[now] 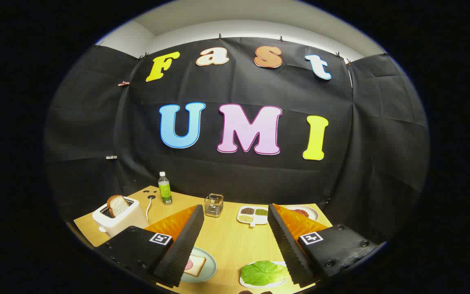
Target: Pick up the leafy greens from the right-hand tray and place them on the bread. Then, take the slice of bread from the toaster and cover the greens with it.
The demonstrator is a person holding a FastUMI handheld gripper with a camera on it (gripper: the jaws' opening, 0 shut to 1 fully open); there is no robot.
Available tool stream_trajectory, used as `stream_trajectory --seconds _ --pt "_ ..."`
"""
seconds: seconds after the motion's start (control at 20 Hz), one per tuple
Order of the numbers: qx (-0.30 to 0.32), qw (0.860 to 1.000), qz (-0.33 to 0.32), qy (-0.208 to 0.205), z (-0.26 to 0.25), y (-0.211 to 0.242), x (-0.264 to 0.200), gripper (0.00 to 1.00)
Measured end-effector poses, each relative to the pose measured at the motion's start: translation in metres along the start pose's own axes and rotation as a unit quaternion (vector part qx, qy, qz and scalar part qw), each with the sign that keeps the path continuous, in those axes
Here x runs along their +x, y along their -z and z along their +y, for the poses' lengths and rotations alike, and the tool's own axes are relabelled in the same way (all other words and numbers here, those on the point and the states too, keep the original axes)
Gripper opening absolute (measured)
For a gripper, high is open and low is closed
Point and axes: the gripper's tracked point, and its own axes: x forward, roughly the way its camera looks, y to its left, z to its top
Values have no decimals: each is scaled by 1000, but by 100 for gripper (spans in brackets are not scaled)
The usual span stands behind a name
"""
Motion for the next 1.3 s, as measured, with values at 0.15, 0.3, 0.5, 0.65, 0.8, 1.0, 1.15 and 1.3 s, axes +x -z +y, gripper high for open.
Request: stream_trajectory --seconds 0.15,0.3,0.5,0.65,0.8,1.0,1.15,1.3 --pt "2 1000 3 1 2 2 -2 98" --pt "5 1000 6 2 6 3 -4 97" --pt "7 1000 14 8 11 6 -6 98" --pt "2 1000 15 19 11 10 -9 97" --pt "-1 1000 15 25 10 11 -9 98" --pt "-4 999 22 27 2 18 -12 98" --pt "-7 999 42 26 -12 36 -11 98" --pt "-2 997 74 21 -27 64 -7 98"
